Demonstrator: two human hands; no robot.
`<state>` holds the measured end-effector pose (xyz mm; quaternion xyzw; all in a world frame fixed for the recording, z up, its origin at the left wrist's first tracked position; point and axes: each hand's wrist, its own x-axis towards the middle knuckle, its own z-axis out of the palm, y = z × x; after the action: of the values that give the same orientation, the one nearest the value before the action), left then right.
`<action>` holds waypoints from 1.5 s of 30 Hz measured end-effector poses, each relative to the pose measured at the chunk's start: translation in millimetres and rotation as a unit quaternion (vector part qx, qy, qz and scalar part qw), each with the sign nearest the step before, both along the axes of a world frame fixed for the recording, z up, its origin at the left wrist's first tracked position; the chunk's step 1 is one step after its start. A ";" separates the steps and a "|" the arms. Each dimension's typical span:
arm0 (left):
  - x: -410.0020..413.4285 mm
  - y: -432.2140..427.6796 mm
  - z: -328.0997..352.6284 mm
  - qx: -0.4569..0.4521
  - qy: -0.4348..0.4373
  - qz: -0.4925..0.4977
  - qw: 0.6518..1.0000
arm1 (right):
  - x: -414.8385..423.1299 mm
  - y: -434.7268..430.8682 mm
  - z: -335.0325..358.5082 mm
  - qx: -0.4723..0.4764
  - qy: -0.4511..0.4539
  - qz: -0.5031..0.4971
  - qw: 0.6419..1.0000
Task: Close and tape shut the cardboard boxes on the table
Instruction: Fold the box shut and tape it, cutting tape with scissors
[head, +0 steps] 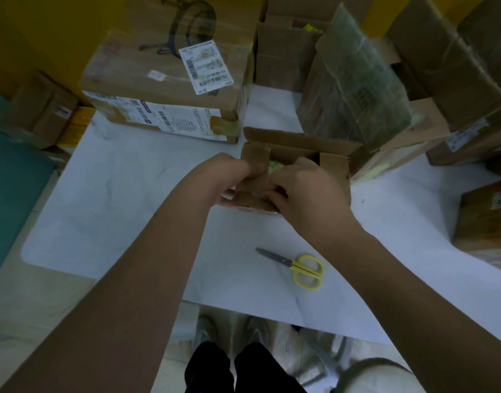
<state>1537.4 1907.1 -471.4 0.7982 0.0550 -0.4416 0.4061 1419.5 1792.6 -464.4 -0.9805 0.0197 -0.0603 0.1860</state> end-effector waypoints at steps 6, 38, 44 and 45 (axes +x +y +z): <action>-13.1 -27.7 -2.2 0.143 -0.177 -0.174 0.958 | -14.3 -12.8 -14.1 0.210 0.013 -0.045 0.977; -9.1 9.0 6.0 -0.101 -0.083 0.101 0.986 | 21.7 -11.4 5.4 0.129 0.182 0.009 0.975; -7.6 2.7 8.9 -0.033 -0.124 -0.026 0.991 | 2.5 -10.5 1.4 0.139 0.226 0.078 0.961; -10.6 0.2 9.0 -0.032 -0.132 -0.051 0.989 | 3.4 -12.4 0.0 0.158 0.211 0.064 0.962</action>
<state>1526.8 1907.3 -462.4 0.8380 -0.0538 -0.3536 0.4121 1422.8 1780.3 -464.5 -0.9283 0.0053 0.1641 0.3335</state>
